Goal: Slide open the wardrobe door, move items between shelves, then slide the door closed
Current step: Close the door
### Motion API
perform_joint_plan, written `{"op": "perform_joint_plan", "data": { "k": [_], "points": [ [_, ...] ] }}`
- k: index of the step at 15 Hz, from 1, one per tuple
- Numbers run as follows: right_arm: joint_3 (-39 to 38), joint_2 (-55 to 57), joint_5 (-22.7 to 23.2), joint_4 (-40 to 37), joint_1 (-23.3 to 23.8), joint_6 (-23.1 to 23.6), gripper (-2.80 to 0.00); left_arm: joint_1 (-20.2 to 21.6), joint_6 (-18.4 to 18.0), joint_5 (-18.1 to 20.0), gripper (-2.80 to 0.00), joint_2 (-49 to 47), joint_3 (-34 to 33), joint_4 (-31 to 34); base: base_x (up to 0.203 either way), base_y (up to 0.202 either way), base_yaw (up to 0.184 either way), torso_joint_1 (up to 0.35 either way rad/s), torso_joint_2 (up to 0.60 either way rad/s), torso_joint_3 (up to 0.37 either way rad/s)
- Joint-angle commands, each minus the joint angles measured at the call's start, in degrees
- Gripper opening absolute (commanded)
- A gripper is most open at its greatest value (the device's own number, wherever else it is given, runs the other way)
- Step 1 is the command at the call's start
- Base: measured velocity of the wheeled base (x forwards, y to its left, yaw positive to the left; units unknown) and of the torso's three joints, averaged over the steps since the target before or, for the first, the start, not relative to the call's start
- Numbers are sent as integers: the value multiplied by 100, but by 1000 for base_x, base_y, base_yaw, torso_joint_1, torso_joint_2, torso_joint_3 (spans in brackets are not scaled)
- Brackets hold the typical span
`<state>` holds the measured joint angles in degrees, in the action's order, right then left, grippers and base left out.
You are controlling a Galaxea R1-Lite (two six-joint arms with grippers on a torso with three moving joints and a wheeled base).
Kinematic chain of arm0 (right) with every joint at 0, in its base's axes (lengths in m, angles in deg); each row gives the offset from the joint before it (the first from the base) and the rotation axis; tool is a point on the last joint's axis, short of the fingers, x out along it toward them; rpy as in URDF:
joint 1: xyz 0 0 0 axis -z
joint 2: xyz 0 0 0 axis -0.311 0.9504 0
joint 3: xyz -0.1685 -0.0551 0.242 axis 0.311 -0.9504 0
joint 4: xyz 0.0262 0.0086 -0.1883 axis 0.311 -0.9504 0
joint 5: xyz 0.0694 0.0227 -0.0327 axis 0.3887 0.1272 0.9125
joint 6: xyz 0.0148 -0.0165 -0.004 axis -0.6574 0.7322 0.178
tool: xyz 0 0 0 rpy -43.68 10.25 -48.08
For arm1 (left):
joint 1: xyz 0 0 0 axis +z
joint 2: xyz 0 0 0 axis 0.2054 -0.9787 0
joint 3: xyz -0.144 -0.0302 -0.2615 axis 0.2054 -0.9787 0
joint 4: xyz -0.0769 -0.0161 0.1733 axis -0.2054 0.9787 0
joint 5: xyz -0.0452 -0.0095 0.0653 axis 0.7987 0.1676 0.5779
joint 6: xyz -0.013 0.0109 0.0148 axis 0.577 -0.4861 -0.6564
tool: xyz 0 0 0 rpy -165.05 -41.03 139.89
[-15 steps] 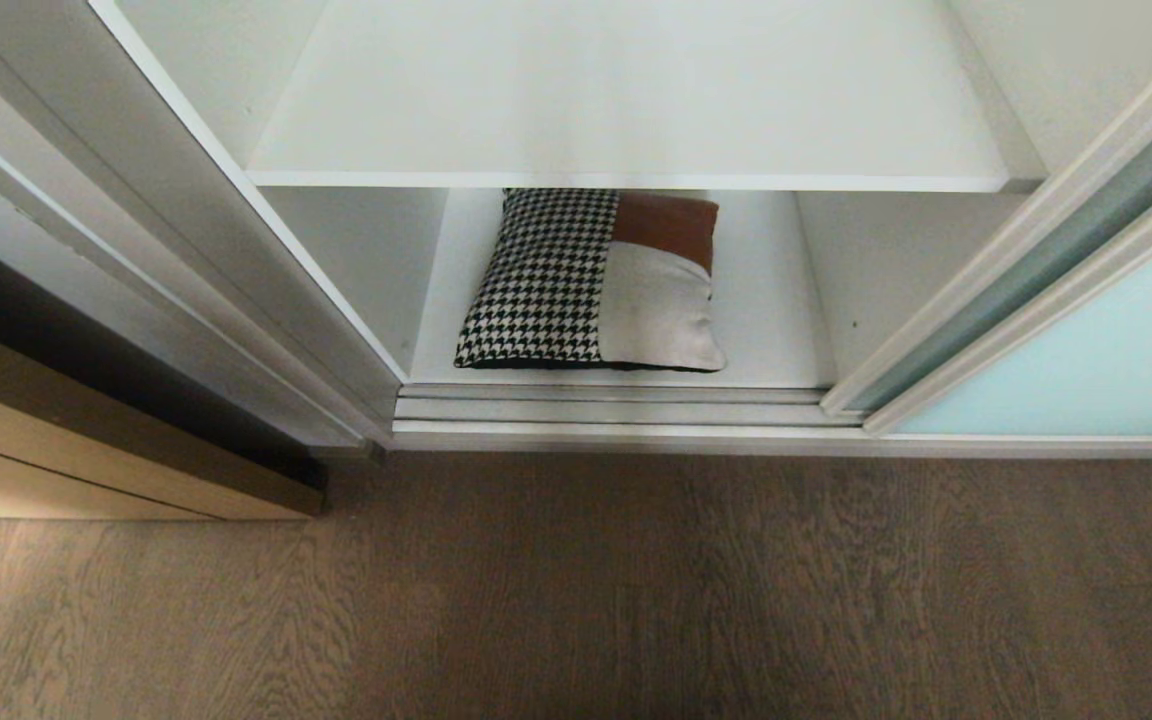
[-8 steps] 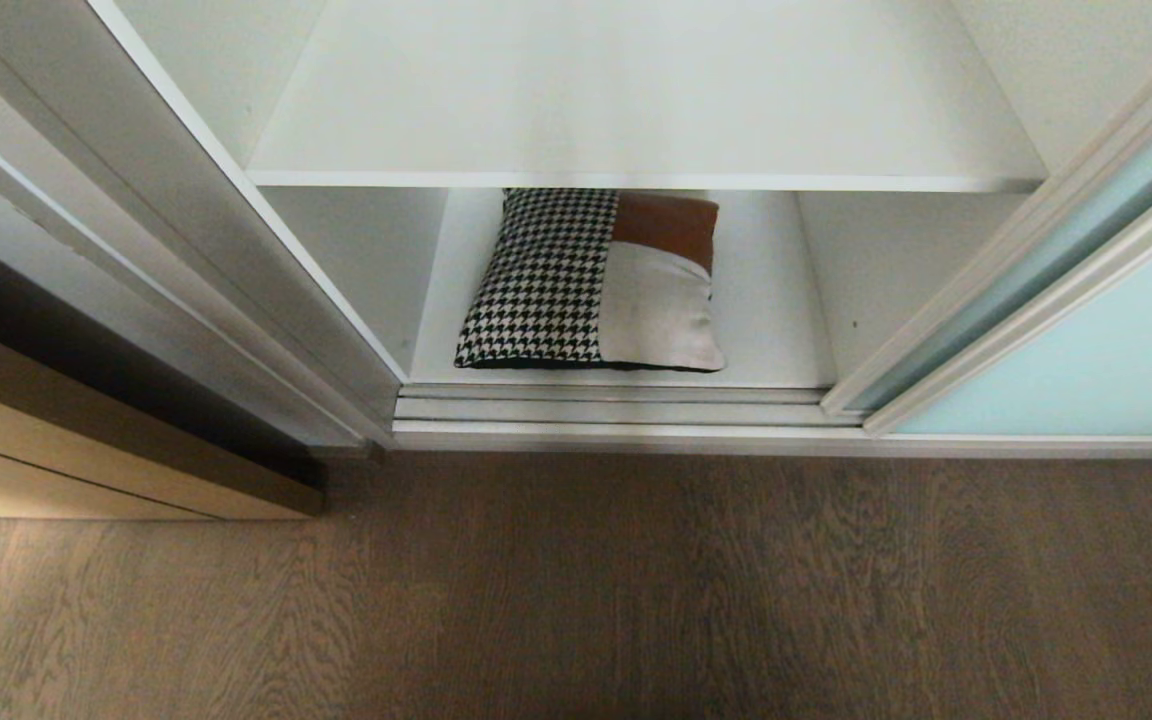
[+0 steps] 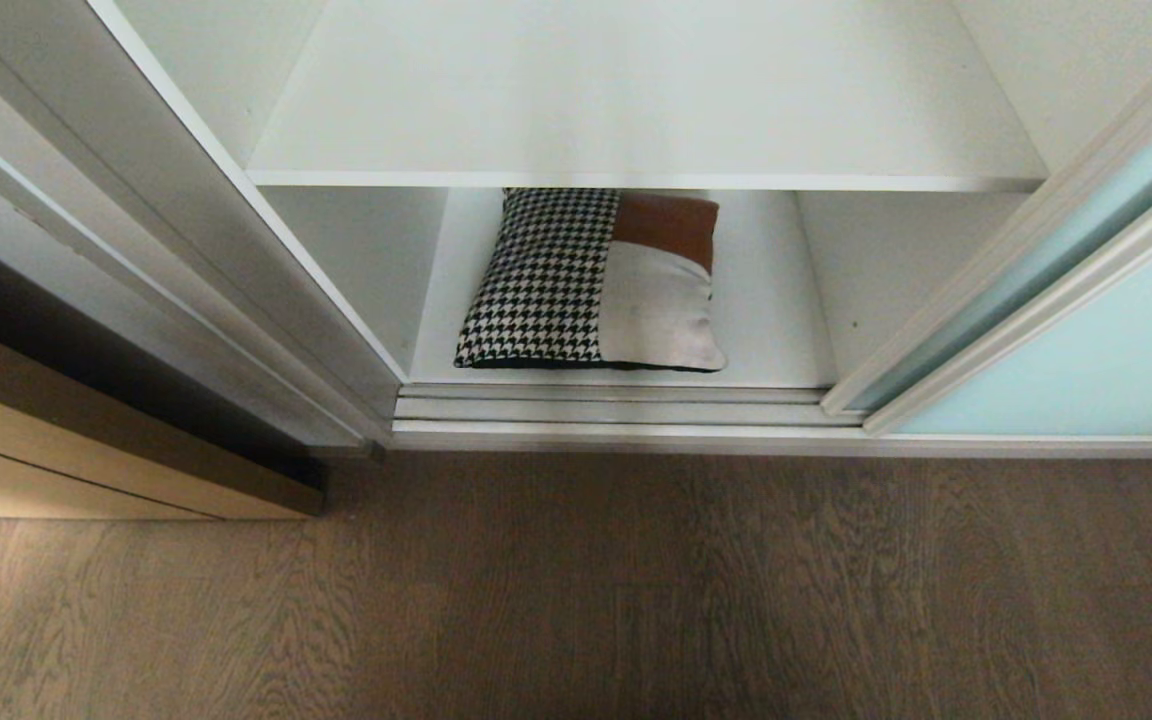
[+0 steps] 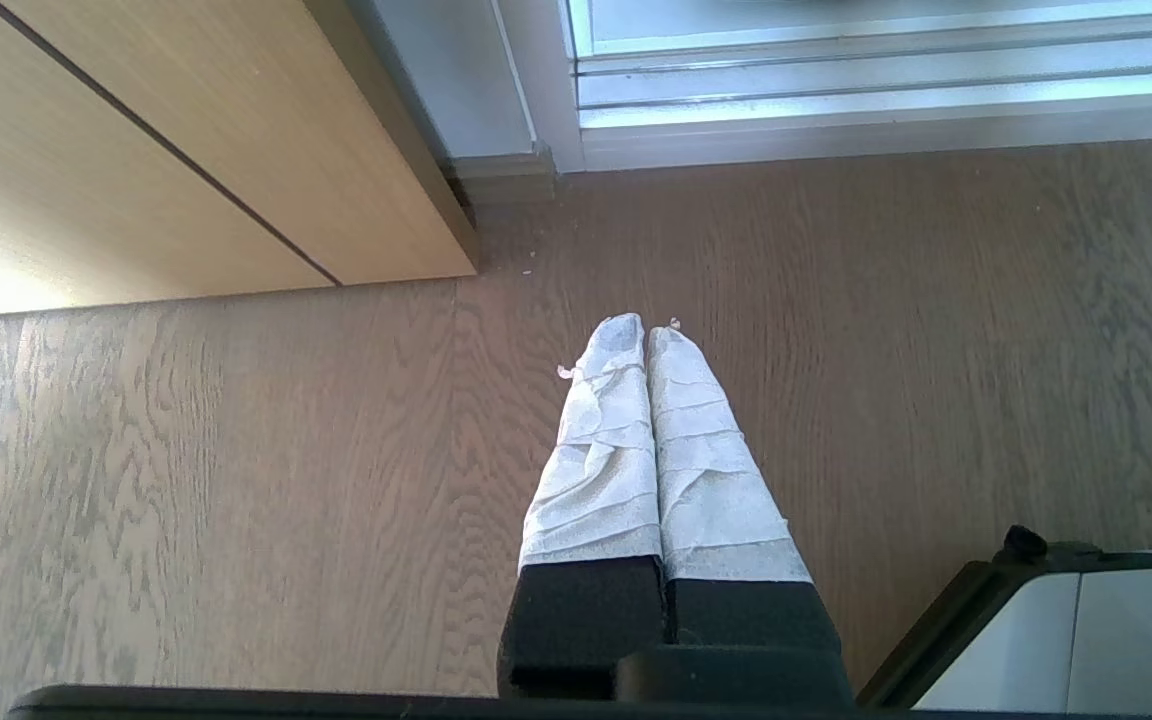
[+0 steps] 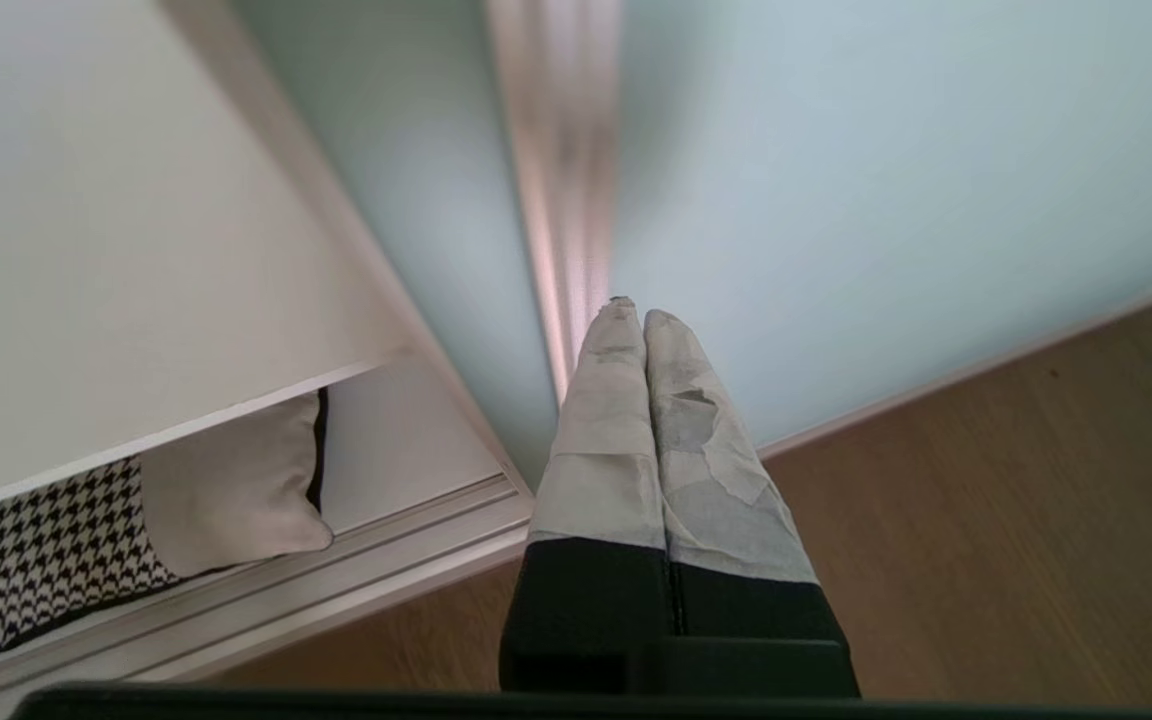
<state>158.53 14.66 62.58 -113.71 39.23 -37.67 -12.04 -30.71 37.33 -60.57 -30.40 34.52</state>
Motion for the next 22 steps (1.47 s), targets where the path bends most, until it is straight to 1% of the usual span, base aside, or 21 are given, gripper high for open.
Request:
{"op": "perform_joint_plan", "data": {
  "k": [1, 3, 5, 6, 7, 9, 12, 14, 18, 22],
  "points": [
    [-14, 117, 15, 11, 171, -86, -280, 1, -4, 0, -280, -7, -9, 1, 0, 0, 0, 0, 0, 0],
    [-18, 191, 120, 86, 315, -92, -280, 1, -4, 0, -280, -7, -9, 1, 0, 0, 0, 0, 0, 0],
    [-24, 283, 375, 191, 556, -99, -280, 1, -4, 0, -280, -7, -9, 1, 0, 0, 0, 0, 0, 0],
    [-24, 327, 549, 220, 629, -100, -280, 1, -4, 0, -280, -7, -9, 1, 0, 0, 0, 0, 0, 0],
    [-25, 381, 615, 231, 631, -106, -280, 1, -4, 0, -280, -7, -9, 1, 0, 0, 0, 0, 0, 0],
    [-128, 479, 628, 408, 623, -109, -280, 1, -4, 0, -280, -7, -9, 1, 0, 0, 0, 0, 0, 0],
    [-483, 615, 628, 1030, 624, -109, -280, 1, -4, 0, -280, -7, -9, 1, 0, 0, 0, 0, 0, 0],
    [-516, 770, 611, 1265, 667, -109, -280, 1, -4, 0, -280, -7, -9, 1, 0, 0, 0, 0, 0, 0],
    [-611, 811, 637, 1339, 683, -109, -280, 1, -4, 0, -280, -7, -9, 1, 0, 0, 0, 0, 0, 0],
    [-614, 761, 909, 1339, 677, -109, -280, 1, -4, 0, -280, -7, -9, 1, 0, 0, 0, 0, 0, 0]
  ]
}}
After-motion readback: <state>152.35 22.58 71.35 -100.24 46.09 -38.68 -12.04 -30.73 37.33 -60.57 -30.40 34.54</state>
